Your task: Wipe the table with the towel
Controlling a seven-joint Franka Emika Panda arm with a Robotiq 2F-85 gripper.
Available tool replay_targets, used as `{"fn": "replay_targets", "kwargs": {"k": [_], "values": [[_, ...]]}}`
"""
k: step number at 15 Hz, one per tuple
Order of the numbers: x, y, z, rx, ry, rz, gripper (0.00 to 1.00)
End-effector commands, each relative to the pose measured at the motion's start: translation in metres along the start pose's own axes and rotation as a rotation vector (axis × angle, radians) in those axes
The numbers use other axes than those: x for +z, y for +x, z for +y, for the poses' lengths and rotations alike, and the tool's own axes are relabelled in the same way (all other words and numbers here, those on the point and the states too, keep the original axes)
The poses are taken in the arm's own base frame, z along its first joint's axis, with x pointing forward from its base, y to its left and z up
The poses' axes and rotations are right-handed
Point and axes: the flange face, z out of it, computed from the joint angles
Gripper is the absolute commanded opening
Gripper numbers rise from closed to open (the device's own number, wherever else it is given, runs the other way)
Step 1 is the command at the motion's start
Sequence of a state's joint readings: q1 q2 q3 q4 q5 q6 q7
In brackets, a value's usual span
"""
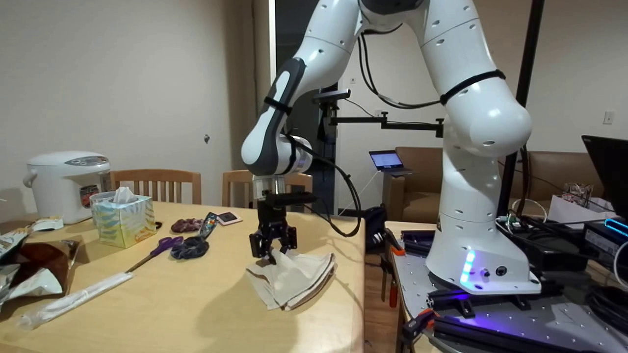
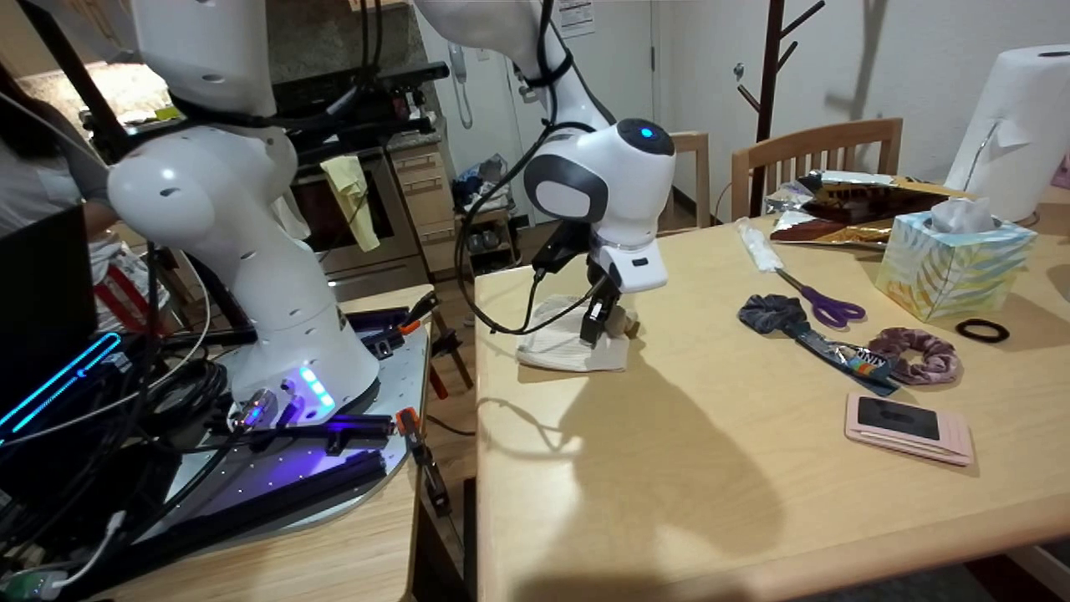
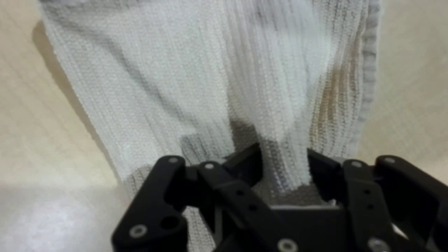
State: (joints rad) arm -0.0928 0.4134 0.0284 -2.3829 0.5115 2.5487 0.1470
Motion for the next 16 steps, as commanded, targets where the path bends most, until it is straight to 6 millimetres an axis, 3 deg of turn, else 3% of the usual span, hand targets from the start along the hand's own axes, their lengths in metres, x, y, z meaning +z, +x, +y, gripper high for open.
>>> {"fn": "replay_targets", "kwargs": {"k": [1, 5, 9, 10, 16], "values": [[0.006, -0.007, 0.019, 0.055, 0.009, -0.029, 0.05], [0.005, -0.01, 0.023, 0.066, -0.011, -0.033, 0.05], [-0.005, -0.01, 0.011, 0.059, -0.045, -0.018, 0.05], [0.006, -0.004, 0.017, 0.044, -0.027, -0.018, 0.18], [0.002, -0.005, 0.011, 0.047, -0.034, -0.011, 0.18]]}}
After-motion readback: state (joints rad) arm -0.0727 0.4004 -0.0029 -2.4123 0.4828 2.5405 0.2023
